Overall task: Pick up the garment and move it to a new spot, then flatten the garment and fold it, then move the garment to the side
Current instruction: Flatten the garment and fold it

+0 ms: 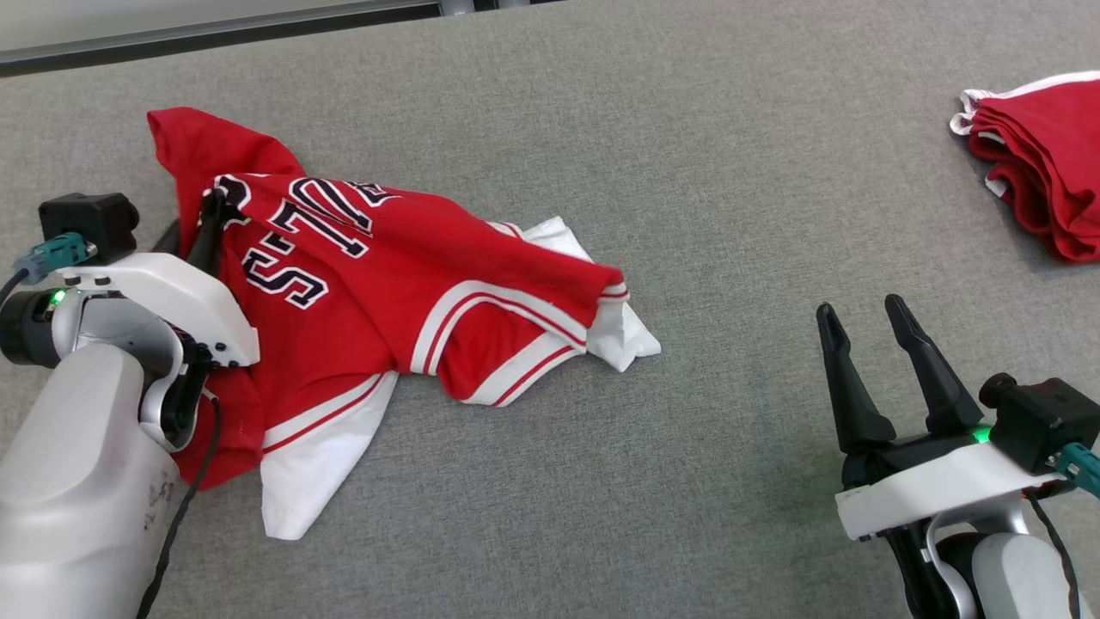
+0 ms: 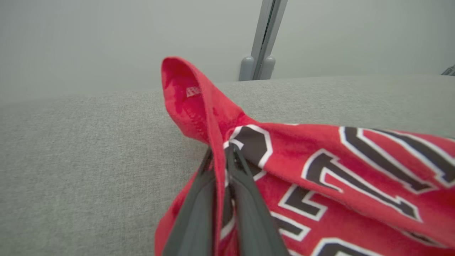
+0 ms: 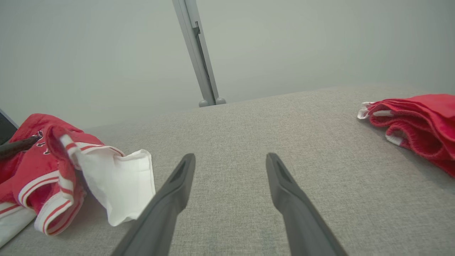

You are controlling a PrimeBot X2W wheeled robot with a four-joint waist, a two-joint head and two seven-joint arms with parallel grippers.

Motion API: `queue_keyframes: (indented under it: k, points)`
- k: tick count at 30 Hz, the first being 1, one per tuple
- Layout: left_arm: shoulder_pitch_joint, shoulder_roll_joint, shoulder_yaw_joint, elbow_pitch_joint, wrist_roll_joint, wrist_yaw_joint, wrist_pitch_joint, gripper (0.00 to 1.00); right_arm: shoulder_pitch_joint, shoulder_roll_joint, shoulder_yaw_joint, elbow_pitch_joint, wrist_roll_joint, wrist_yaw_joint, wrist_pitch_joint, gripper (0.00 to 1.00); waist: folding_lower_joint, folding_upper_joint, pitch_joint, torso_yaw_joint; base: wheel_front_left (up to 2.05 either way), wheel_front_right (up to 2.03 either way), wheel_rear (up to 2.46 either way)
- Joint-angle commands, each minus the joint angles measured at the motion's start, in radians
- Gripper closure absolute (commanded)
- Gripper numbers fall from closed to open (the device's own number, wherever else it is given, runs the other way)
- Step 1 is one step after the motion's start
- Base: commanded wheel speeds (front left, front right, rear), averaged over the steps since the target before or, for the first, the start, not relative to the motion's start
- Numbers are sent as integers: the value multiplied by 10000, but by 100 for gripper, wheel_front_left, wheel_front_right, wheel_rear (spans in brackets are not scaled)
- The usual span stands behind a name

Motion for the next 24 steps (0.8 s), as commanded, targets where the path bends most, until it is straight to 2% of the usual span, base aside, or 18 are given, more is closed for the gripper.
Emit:
queue_keyframes:
  k: [1, 6, 8, 11, 16, 24]
  points:
    - [-273, 25, 54, 288, -29, -46, -206, 0, -133, -8, -49, 32, 33, 0, -108, 0, 0, 0, 54, -48, 0, 0, 0]
    - [-167, -45, 153, 653, 64, 188, -1053, 0, -117, 1, -151, 77, -7, 0, -155, 0, 0, 0, -3, 22, 0, 0, 0]
    - [189, -100, 252, 407, 140, 490, -1760, 0, -88, -21, -217, 51, -74, 0, -178, 0, 0, 0, -126, 152, 0, 0, 0]
    - [487, -120, 337, 60, 193, 674, -2061, 0, -74, -70, -243, 18, -104, 0, -164, 0, 0, 0, -236, 244, 0, 0, 0]
    - [1552, -128, 494, -1334, 445, 1217, -2359, 0, -13, -175, -383, -84, -211, 0, -57, 0, 0, 0, -562, 552, 0, 0, 0]
    - [3797, -174, 691, -4472, 1013, 2223, -2433, 0, 211, -374, -417, -202, -293, 0, 192, 0, 0, 0, -1298, 903, 0, 0, 0]
